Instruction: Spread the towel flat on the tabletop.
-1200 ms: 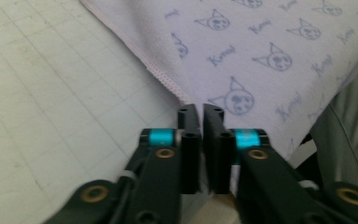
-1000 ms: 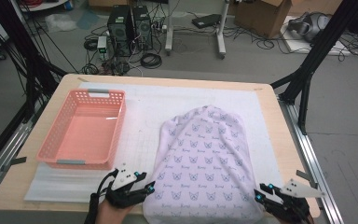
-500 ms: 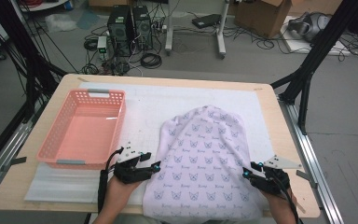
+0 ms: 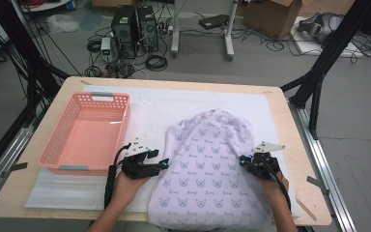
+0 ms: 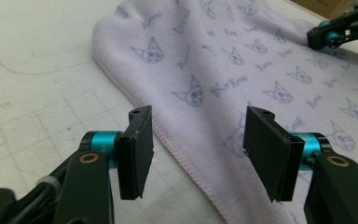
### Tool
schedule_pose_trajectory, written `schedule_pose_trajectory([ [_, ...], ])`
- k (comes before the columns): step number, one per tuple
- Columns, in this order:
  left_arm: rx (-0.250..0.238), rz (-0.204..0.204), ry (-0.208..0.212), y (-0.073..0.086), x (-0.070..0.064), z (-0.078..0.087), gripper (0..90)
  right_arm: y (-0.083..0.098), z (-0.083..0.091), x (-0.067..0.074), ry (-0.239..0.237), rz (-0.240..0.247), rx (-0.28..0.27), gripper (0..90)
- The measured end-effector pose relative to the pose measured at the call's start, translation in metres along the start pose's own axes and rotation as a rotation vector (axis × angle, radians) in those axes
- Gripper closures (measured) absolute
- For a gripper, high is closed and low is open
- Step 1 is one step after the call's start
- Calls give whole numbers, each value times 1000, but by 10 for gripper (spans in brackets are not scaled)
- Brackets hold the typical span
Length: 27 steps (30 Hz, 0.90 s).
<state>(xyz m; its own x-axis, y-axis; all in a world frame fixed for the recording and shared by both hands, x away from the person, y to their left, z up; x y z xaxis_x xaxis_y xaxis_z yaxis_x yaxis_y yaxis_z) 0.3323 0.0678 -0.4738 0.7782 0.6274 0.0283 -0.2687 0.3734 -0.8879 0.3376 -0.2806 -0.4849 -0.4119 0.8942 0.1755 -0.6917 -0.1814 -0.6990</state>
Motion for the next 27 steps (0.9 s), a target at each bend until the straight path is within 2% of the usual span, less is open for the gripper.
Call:
schedule_pose_trajectory([
  [3,16,1,-3,3,0,0,429,7,10,0,-40,19,9,873],
  [6,21,12,-17,6,2,2,429,18,27,-2,-78,36,3,873],
  [9,1,33,-23,6,5,4,429,30,45,-8,-61,31,6,873],
  [12,-4,31,-25,4,5,5,429,45,58,-15,-30,13,5,873],
  [15,2,26,-16,6,2,6,430,59,66,-17,-49,-22,16,871],
  [17,-1,33,-16,5,2,7,429,58,70,-16,-73,-22,30,845],
  [19,2,34,-20,5,3,6,429,47,71,-16,-70,-18,3,691],
  [20,4,33,-21,6,4,5,429,39,69,-17,-69,-18,-19,649],
  [23,12,38,-22,6,3,2,430,8,57,-15,-76,-18,-73,594],
  [27,13,29,-20,6,2,3,429,-34,27,-10,-62,-28,-125,567],
])
Point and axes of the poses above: each handheld gripper's, and its own axes: z roughly backward along the jaws, y roughly out of its underside, x roughly to its left, the point moved 6 cm from there along -z, roughly forward along the jaws, and after that the axes turned 15 degrees about -z, right-handed, at the moved point
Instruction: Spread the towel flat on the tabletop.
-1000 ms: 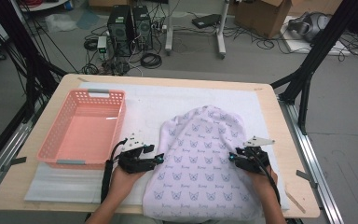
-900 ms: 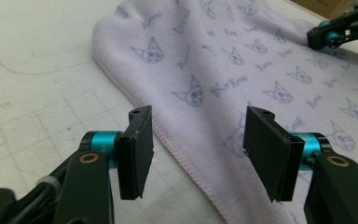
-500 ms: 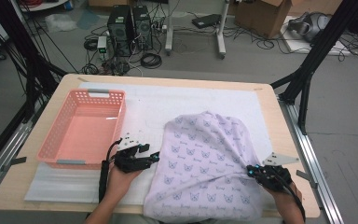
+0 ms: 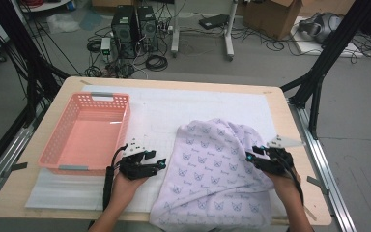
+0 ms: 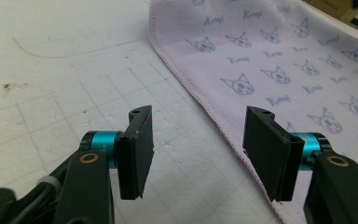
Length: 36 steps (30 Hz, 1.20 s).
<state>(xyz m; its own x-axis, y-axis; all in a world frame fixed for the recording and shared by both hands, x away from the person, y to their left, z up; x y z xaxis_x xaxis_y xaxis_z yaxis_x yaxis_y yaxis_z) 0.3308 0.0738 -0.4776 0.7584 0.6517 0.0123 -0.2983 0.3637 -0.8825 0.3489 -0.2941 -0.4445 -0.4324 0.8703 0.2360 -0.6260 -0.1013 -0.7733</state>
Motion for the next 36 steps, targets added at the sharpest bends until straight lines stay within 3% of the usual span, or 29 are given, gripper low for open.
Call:
schedule_pose_trajectory([
  [2,-5,0,7,-1,-2,0,429,-13,-15,4,17,-8,6,548],
  [8,-4,-13,26,-1,-6,-2,428,-45,-55,13,55,27,41,485],
  [12,-1,-9,26,0,-5,-1,428,-54,-83,4,72,-30,87,486],
  [13,1,-8,23,0,-4,0,429,-54,-89,2,70,-38,95,521],
  [15,1,-1,19,1,-2,1,428,-50,-97,4,26,-55,124,682],
  [17,0,4,12,2,1,3,428,-44,-103,9,3,-31,167,794],
  [19,-1,8,6,3,3,4,428,-41,-102,17,-26,-10,192,826],
  [23,-4,10,-1,3,5,7,429,-42,-86,39,-86,62,192,830],
  [27,-10,9,-4,2,4,9,429,-36,-60,64,-156,122,154,828],
  [29,-7,10,-3,2,4,9,429,-25,-50,74,-199,128,160,826],
  [36,-4,9,1,2,3,7,430,23,-35,92,-257,153,213,826],
])
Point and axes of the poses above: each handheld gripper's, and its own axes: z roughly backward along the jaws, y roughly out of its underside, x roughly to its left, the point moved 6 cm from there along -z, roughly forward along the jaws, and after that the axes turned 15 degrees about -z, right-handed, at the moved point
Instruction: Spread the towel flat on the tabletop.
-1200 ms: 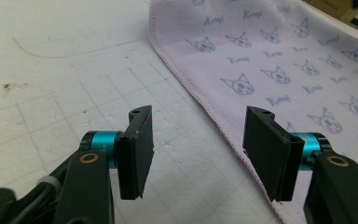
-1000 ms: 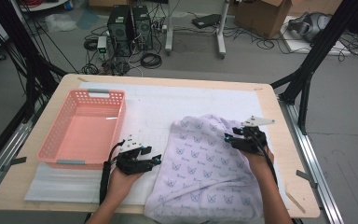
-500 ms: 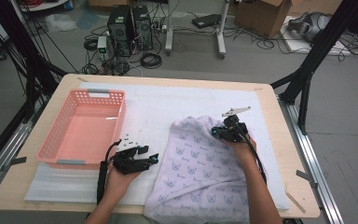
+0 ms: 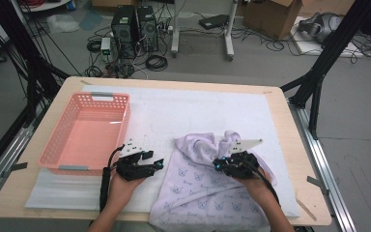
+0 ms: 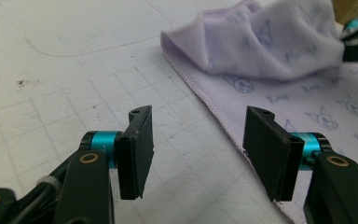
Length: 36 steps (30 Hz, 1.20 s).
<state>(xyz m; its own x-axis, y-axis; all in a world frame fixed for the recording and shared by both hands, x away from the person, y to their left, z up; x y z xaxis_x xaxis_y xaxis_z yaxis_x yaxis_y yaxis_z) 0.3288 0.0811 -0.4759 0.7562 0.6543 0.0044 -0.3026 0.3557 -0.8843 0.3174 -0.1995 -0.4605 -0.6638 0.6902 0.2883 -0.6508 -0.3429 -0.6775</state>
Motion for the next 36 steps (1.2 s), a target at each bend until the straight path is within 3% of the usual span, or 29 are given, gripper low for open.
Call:
schedule_pose_trajectory([
  [4,-3,2,2,0,-1,-1,429,19,-9,5,6,27,63,808],
  [6,-4,1,4,-1,-1,-1,429,17,-7,4,-5,18,47,708],
  [9,-7,-3,5,-2,-1,-1,430,6,10,2,-4,11,-37,626],
  [12,-19,-8,7,-7,-1,-2,430,-5,34,-7,14,-9,-138,602],
  [14,-30,-12,14,-13,-1,-4,435,-9,55,-20,67,-44,-211,597],
  [17,-34,-30,36,-26,-1,-11,457,-6,75,-37,118,-99,-267,590],
  [24,-40,-61,107,-69,1,-46,473,19,85,-56,164,-142,-274,560],
  [31,-24,-86,137,-92,2,-91,481,30,88,-63,203,-142,-258,523],
  [36,83,-119,183,-90,-5,-121,484,35,84,-69,205,-163,-247,519],
])
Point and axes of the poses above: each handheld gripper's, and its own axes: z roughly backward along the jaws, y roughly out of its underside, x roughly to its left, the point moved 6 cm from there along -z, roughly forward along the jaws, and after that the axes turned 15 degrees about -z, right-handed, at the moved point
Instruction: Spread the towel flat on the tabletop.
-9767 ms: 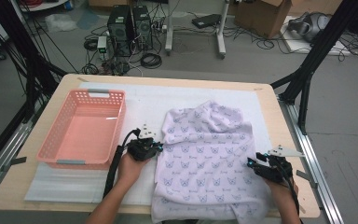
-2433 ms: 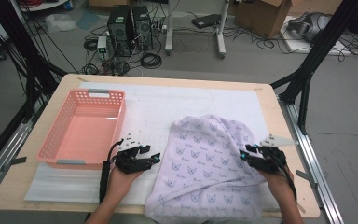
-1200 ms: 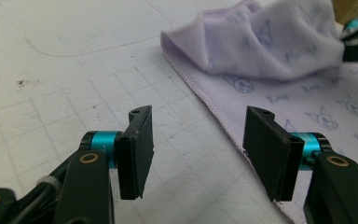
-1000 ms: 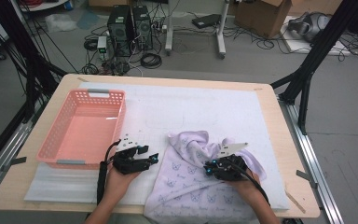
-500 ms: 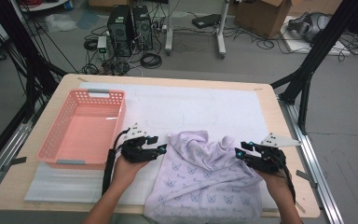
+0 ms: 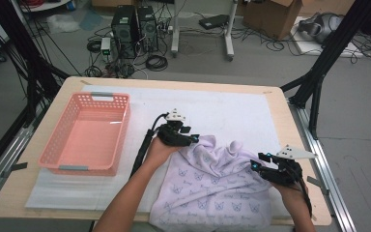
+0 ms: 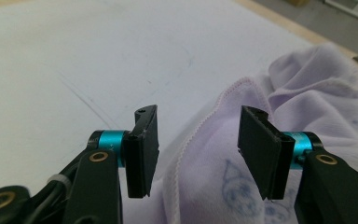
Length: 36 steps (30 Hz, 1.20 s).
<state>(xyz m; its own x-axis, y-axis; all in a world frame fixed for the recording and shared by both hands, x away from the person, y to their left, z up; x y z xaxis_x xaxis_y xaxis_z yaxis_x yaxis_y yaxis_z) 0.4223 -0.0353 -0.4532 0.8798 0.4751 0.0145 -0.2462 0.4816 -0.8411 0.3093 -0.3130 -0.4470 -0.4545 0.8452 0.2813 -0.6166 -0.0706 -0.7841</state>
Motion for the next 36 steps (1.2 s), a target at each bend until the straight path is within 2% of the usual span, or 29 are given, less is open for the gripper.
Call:
schedule_pose_trajectory([
  [3,31,-8,35,2,-5,-11,622,2,-2,-1,1,2,9,519],
  [6,72,-25,78,6,-9,-15,857,2,-3,-1,1,1,7,519],
  [8,32,20,65,5,-3,-10,876,2,-2,-1,-1,-1,5,519],
  [10,-35,83,16,0,9,1,880,2,-2,-2,2,-4,4,519],
  [12,-81,121,-52,-3,22,14,882,3,-2,-2,4,-7,5,519],
  [17,-73,139,-265,3,48,42,883,1,-2,-5,22,-23,-13,519],
  [20,-67,169,-341,10,58,55,883,-4,-5,-8,49,-31,-30,528],
  [23,-65,179,-351,16,62,59,882,-14,-13,-10,64,-16,-35,542],
  [27,-66,183,-347,21,62,60,882,-38,-35,-2,22,60,-20,541],
  [31,-64,173,-337,21,61,59,882,-69,-58,13,-17,124,11,543],
  [33,-68,171,-335,20,60,60,881,-81,-68,21,-57,154,38,562],
  [36,-64,160,-331,20,59,61,881,-86,-81,35,-121,206,124,581],
])
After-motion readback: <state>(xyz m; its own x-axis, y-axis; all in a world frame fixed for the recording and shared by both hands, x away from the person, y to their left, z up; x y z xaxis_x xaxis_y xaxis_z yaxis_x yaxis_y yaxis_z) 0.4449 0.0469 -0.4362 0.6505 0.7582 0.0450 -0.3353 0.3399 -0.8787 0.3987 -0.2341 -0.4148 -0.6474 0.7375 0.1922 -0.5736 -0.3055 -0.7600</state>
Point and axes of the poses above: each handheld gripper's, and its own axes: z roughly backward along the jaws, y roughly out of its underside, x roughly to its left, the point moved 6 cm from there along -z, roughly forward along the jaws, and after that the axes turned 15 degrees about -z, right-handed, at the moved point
